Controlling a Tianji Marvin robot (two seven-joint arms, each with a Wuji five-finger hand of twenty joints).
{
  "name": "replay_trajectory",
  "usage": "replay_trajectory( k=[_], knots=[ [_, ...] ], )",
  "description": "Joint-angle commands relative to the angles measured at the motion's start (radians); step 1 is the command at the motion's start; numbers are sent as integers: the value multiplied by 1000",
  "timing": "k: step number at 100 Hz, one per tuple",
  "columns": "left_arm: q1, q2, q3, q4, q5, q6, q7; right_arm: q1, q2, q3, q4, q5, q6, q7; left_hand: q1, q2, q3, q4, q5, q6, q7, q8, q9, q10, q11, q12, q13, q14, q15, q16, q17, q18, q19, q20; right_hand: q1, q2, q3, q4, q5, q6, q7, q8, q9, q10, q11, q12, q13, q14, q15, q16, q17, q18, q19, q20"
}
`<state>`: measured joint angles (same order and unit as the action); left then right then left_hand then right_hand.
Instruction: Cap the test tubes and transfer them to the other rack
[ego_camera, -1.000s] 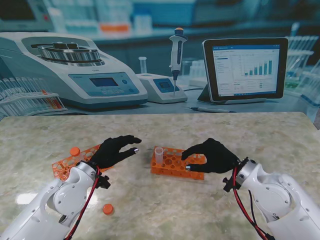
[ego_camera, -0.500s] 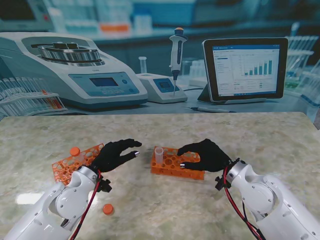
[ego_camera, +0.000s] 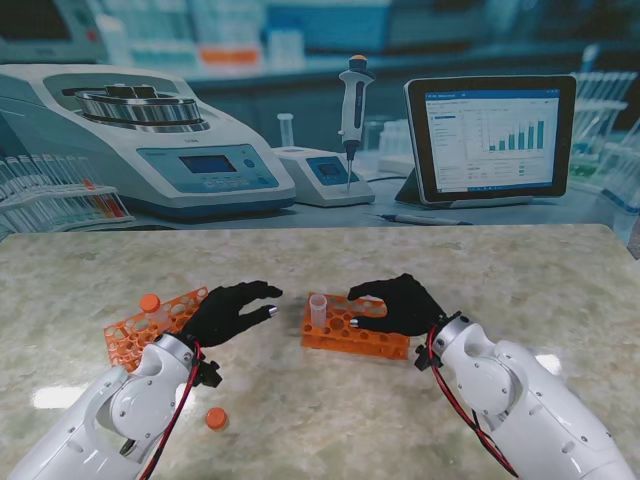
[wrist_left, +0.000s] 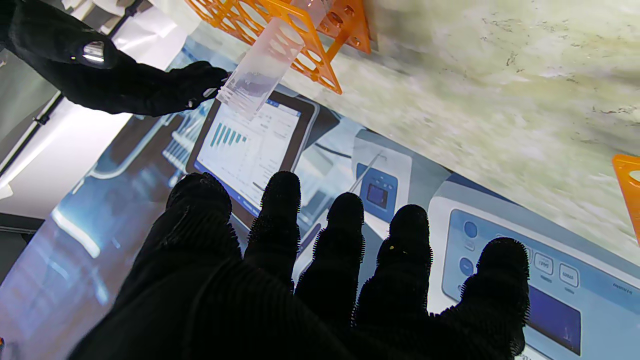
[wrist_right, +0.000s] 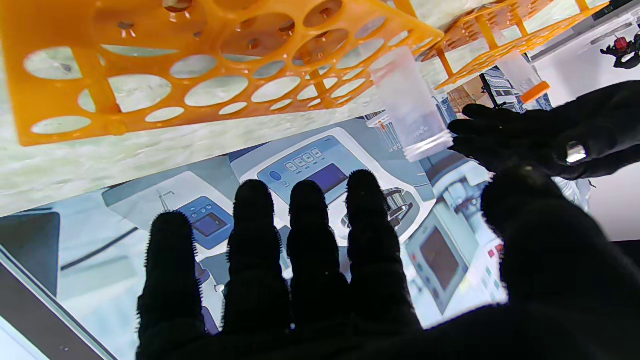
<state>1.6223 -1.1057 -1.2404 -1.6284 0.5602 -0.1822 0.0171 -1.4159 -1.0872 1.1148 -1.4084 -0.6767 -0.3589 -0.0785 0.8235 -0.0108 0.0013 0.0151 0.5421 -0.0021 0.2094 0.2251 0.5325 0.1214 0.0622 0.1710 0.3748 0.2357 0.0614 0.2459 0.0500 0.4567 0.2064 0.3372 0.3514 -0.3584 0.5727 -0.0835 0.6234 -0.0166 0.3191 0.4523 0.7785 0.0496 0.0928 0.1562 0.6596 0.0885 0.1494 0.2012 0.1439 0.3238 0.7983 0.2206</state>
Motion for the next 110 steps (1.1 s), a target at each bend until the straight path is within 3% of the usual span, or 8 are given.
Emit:
replay_trajectory(
  k=[1, 16, 57, 82, 110],
  knots=[
    [5, 2, -2, -6, 4, -3, -5, 17, -12, -13, 14, -10, 14, -2, -13, 43, -18, -14, 6, 13, -15, -3, -12, 7, -17, -27, 0, -8, -4, -9, -13, 1, -38, -37, -45, -20, 24, 5, -29, 17, -13, -13, -23, 18, -8, -14, -27, -11, -52, -24, -22, -14, -35, -47],
    [8, 3, -5, -7, 8, -6, -5, 63, -17, -62, 59, -29, 38, -32, -14, 43, -19, -14, 7, 13, -14, -1, -11, 6, -17, -27, 0, -9, -4, -9, -14, 1, -39, -37, -63, -21, 31, 2, -39, 26, -17, -16, -38, 23, -13, -25, -50, -12, -65, -44, -29, -20, -72, -86],
    [9, 4, -9, -5, 12, -14, -6, 168, -38, -178, 185, -53, 88, -129, -15, 43, -18, -14, 9, 13, -15, 0, -14, 5, -18, -27, -5, -11, -6, -10, -18, -4, -41, -37, -97, -27, 48, -3, -73, 48, -34, -24, -80, 39, -23, -48, -84, -7, -72, -74, -41, -8, -82, -115],
    [7, 4, -10, 0, 12, -16, -9, 224, -59, -246, 270, -54, 93, -208, -16, 43, -18, -14, 8, 13, -15, 1, -16, 4, -18, -27, -7, -12, -6, -10, -20, -11, -43, -37, -114, -33, 62, -7, -88, 60, -43, -29, -91, 45, -23, -55, -88, -7, -69, -82, -40, -5, -74, -121],
    [5, 4, -9, 1, 10, -14, -10, 270, -76, -308, 335, -43, 92, -250, -15, 42, -18, -14, 9, 14, -15, 2, -15, 4, -17, -27, -9, -14, -6, -10, -19, -13, -45, -37, -127, -43, 80, -12, -92, 65, -46, -32, -94, 47, -23, -59, -89, -4, -66, -87, -41, -2, -65, -125]
  ],
)
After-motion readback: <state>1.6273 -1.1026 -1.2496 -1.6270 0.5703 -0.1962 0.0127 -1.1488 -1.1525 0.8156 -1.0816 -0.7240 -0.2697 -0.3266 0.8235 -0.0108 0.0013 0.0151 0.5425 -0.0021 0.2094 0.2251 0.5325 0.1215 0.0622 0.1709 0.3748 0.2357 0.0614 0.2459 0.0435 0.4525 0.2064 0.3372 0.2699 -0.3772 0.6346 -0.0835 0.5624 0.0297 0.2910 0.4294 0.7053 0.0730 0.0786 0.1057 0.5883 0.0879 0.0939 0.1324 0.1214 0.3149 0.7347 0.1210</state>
